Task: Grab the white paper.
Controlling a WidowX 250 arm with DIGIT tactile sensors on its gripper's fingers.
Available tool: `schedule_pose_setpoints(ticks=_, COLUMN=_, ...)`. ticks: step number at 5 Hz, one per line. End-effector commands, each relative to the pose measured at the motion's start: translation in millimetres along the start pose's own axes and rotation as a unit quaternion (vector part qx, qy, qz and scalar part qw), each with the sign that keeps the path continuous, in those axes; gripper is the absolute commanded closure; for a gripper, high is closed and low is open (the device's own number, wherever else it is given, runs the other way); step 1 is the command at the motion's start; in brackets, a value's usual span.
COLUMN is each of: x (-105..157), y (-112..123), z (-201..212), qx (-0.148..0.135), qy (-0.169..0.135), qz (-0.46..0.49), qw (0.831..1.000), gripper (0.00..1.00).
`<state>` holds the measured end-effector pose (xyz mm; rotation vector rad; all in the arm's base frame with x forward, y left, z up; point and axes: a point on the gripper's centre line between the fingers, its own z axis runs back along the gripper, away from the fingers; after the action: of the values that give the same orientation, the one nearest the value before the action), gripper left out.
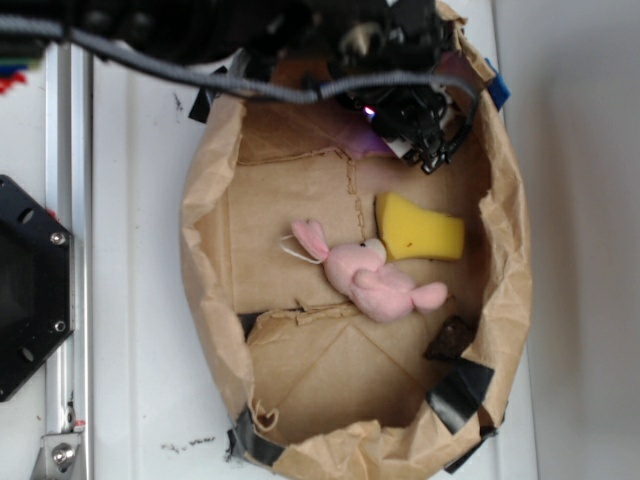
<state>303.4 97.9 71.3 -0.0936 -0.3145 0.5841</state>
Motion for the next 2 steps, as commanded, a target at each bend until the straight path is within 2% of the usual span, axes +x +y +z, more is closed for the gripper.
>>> schedule_pose_setpoints(ticks=1, x=-14, y=-46, z=76, qx=-0.065, qy=0.000, qz=-0.070, qw=0.995, gripper=1.00)
schedule_pose_setpoints(ticks=2, x=-30, y=-66, z=103, qx=-0.082, qy=0.050, qz=-0.124, qw=0.988, gripper=1.00)
